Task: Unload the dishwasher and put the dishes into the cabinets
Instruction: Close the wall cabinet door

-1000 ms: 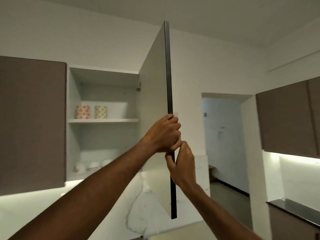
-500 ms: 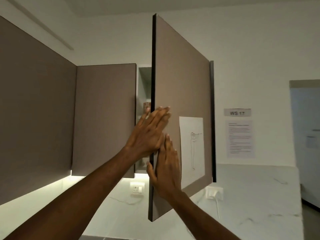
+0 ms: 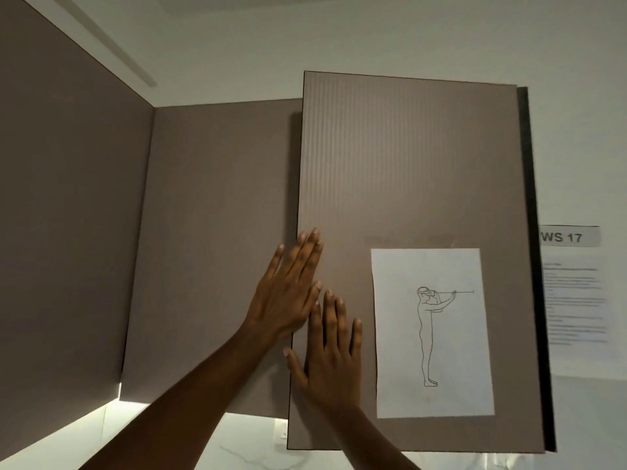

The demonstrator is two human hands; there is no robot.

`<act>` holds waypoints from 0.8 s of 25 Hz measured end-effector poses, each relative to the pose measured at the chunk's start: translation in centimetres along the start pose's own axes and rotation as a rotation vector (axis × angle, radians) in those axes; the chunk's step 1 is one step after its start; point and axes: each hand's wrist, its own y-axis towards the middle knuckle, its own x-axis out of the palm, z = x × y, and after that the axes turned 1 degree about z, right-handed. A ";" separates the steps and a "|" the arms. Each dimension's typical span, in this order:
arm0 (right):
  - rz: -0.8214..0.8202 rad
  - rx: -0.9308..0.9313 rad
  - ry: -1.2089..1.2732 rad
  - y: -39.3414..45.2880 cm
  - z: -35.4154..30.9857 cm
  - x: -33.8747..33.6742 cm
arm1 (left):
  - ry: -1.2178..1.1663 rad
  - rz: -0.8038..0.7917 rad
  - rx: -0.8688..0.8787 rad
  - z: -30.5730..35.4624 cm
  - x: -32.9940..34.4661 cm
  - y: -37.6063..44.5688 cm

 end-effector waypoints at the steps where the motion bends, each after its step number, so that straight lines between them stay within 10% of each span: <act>1: -0.002 0.001 -0.025 0.4 0.6 1.5 | -0.025 -0.003 -0.006 -0.5 1.9 0.3; 20: -0.035 0.000 -0.227 1.0 0.9 3.7 | -0.306 0.058 -0.183 -2.7 7.9 -6.3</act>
